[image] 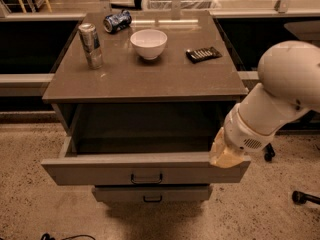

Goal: Close top drawer

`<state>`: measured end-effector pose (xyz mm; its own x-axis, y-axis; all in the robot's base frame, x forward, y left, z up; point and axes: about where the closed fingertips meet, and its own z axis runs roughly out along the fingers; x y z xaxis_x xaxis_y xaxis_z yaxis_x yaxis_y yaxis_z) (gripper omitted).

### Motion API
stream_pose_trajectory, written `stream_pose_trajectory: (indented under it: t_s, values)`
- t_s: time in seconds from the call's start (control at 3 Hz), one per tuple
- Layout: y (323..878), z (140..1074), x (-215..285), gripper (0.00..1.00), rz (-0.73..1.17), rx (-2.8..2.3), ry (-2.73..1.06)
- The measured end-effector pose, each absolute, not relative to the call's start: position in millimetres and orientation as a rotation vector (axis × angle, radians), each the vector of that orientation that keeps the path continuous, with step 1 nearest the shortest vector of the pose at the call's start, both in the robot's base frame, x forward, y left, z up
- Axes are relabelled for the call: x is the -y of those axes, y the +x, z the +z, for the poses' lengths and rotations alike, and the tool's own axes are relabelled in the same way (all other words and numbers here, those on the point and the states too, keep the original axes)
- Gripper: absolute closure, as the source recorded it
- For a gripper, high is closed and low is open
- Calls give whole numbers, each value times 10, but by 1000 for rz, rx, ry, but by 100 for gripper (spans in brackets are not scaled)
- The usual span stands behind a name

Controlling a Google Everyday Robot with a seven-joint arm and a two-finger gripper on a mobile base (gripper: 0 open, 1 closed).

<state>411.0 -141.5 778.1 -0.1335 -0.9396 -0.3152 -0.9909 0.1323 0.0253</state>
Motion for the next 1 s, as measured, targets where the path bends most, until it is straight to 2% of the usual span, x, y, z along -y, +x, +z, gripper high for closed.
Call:
stream_pose_trajectory:
  t_s: [0.67, 1.0]
  values:
    - [4336, 6774, 1103, 100, 91, -2259, -1902]
    - [4401, 6578, 1058, 100, 63, -2256, -1897]
